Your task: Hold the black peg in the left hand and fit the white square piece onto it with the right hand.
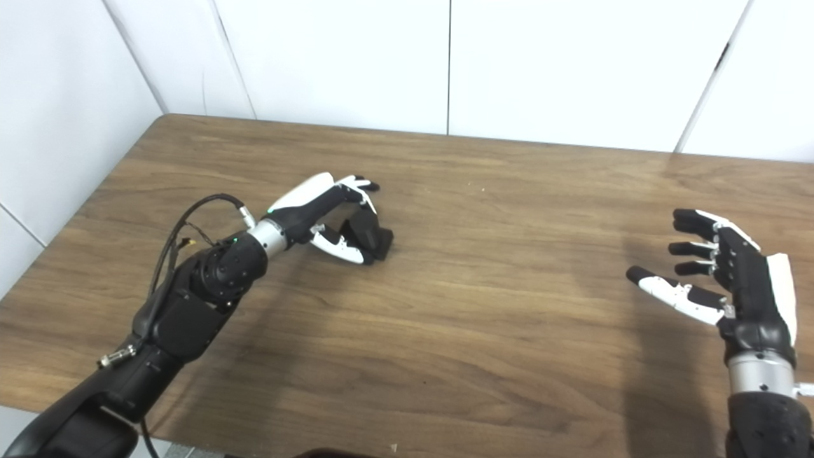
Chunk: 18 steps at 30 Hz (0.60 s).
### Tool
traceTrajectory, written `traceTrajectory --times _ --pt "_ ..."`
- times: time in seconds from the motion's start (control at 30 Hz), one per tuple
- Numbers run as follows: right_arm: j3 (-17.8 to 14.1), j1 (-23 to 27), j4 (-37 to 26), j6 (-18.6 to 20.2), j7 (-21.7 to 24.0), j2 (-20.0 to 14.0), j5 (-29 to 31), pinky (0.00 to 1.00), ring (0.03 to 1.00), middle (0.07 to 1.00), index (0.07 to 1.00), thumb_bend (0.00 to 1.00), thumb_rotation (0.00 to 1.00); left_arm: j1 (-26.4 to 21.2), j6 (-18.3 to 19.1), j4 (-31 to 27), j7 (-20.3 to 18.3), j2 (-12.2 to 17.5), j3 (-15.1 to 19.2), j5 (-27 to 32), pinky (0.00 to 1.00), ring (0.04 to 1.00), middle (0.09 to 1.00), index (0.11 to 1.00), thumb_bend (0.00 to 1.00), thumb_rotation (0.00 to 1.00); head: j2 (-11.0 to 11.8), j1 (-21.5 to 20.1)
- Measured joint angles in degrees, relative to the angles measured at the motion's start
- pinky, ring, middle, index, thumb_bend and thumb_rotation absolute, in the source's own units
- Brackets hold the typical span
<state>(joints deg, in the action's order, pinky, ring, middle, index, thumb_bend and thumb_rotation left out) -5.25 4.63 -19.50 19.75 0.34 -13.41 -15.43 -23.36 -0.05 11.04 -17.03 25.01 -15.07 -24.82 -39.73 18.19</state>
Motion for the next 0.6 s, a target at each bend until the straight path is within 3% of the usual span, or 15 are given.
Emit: traceTrajectory --times 0.3,0.6 --pt "-0.05 0.00 0.01 -0.11 -0.04 0.02 0.16 0.55 0.653 0.742 0.729 0.62 0.00 0.87 -1.61 -3.00 -3.08 -2.10 -2.76 1.10 0.95 1.000 0.936 0.488 0.52 0.08 -0.18 -0.35" --pt "0.09 0.00 0.01 -0.16 -0.11 0.14 -0.26 0.55 0.660 0.747 0.734 0.62 0.00 1.65 -5.85 -3.01 -2.65 -5.76 -5.48 0.96 0.96 1.000 0.943 0.489 0.52 0.09 -0.26 -0.44"
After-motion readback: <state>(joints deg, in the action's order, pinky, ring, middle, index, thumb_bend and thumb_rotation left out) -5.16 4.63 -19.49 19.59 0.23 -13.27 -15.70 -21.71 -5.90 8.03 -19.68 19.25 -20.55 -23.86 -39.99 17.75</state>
